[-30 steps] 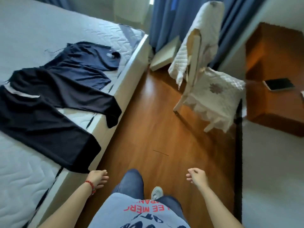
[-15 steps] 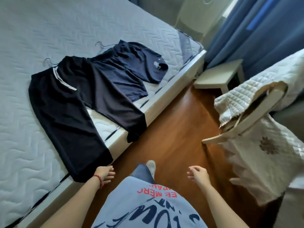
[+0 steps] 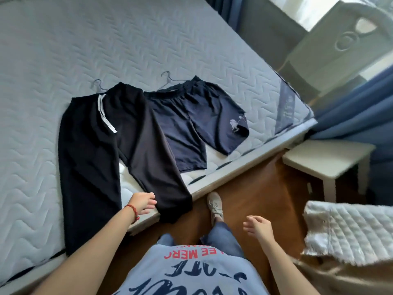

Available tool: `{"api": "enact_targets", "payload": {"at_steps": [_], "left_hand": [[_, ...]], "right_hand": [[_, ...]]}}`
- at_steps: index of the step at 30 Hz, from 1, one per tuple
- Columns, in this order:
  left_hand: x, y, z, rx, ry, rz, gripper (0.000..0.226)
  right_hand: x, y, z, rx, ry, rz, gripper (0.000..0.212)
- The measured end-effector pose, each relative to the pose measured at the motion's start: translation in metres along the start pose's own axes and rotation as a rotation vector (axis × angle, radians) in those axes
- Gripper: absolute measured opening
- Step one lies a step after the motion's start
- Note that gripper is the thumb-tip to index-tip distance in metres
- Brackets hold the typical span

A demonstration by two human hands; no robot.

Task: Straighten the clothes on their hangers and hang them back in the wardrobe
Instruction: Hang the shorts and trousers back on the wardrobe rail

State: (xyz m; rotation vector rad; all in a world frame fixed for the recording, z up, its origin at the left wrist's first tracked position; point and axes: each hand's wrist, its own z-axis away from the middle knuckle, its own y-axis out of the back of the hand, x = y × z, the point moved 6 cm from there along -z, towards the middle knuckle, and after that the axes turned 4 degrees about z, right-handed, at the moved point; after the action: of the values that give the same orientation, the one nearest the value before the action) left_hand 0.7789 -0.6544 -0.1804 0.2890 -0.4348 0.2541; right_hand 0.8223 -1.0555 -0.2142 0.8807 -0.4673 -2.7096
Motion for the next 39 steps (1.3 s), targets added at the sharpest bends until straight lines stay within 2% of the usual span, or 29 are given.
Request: {"api": "enact_targets", "payload": {"at_steps": [8, 11, 14, 19, 22, 25, 29, 35, 39], "left_hand": [[0.025, -0.024, -0.005, 0.190, 0.135, 0.298, 0.022], [0.035, -0.033, -0.011, 0.182, 0.195, 0.406, 0.025], [0.050, -0.037, -0.018, 0.197, 0.218, 0.422, 0.018], [0.093, -0.016, -0.048, 0.248, 0.167, 0.422, 0.018], [0.125, 0.010, -0.079, 0.277, 0.111, 0.414, 0.018], [0.158, 0.037, -0.115, 0.284, 0.052, 0.415, 0.017], [0.202, 0.074, -0.156, 0.314, -0.024, 0.421, 0.015], [0.265, 0.129, -0.218, 0.389, -0.119, 0.448, 0.018], [0.304, 0.158, -0.274, 0.447, -0.203, 0.414, 0.022]], "right_hand": [[-0.197, -0.007, -0.109, -0.214, 0.129, 0.259, 0.011], [-0.263, -0.022, -0.135, -0.268, 0.166, 0.309, 0.012], [-0.308, -0.044, -0.157, -0.271, 0.213, 0.322, 0.013], [-0.340, -0.087, -0.192, -0.287, 0.220, 0.330, 0.009], [-0.352, -0.110, -0.205, -0.286, 0.222, 0.378, 0.013], [-0.371, -0.134, -0.221, -0.296, 0.257, 0.400, 0.018], [-0.407, -0.169, -0.252, -0.251, 0.316, 0.416, 0.014], [-0.498, -0.240, -0.281, -0.221, 0.497, 0.446, 0.015], [-0.558, -0.302, -0.307, -0.191, 0.676, 0.577, 0.017]]}}
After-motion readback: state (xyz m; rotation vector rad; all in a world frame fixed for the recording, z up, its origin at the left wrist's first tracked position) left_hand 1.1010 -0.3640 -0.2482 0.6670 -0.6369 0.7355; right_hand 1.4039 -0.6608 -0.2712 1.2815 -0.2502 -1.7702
